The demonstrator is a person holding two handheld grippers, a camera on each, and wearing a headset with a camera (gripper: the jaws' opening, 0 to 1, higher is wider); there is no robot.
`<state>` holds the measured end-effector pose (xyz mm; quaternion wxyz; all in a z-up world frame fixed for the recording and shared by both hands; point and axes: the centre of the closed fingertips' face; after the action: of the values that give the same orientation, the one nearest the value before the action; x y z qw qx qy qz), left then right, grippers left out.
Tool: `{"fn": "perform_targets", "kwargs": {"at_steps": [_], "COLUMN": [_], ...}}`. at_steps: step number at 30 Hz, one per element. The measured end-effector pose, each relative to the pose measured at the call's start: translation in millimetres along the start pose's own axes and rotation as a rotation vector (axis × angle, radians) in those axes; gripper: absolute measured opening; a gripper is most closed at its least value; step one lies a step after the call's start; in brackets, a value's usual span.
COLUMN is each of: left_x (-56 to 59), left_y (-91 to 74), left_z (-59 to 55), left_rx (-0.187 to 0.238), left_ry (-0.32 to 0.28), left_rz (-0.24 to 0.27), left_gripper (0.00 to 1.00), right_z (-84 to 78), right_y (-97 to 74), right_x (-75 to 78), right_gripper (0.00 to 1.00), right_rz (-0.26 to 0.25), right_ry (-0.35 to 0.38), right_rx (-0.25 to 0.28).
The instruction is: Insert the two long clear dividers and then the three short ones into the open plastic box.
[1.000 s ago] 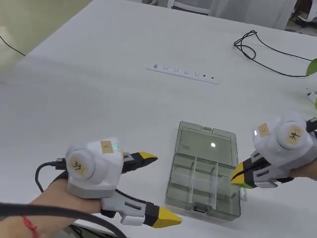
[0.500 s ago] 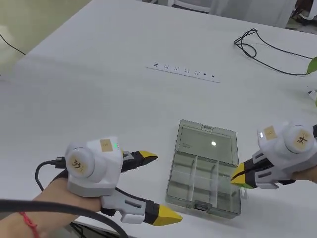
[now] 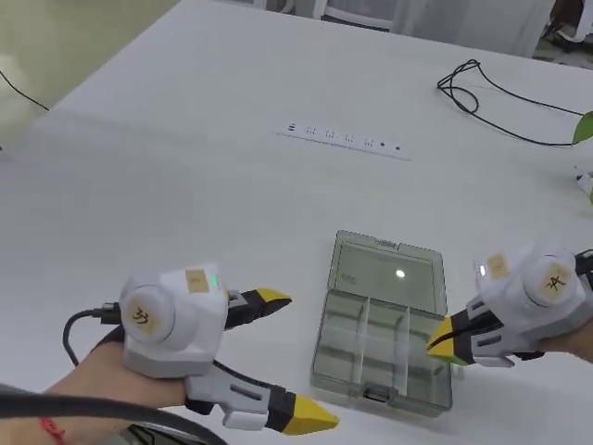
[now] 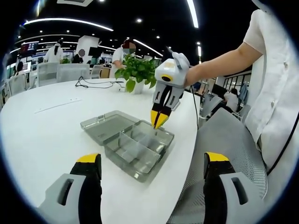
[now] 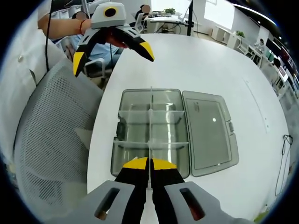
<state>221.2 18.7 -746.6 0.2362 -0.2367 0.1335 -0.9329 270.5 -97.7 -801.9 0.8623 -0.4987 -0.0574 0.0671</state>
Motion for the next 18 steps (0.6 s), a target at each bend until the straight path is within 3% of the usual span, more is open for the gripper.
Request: {"fn": "perform_targets", "kwargs": {"at_steps": [18], "left_x": [-2.3], "left_y": [1.3], "left_z": [-1.9], "left_rx": [-0.009], "left_ry": [-0.005], "left_rz": [0.0], "left_gripper": [0.94], "right_z": [-6.0], "right_y": [10.6], "right_x": [-0.4], "right_gripper": [0.03], "right_rz": [0.0], "right_ry": [-0.009], "right_rx": [-0.025]}}
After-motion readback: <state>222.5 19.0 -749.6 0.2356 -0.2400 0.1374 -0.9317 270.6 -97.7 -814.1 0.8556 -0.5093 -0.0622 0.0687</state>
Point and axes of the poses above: the centre of the closed fingertips' face, and the gripper's own axes: y roughly forward along the fingers, x roughly to its right, z roughly out of its top, and after that the axes turned 9 degrees about -y, right-handed
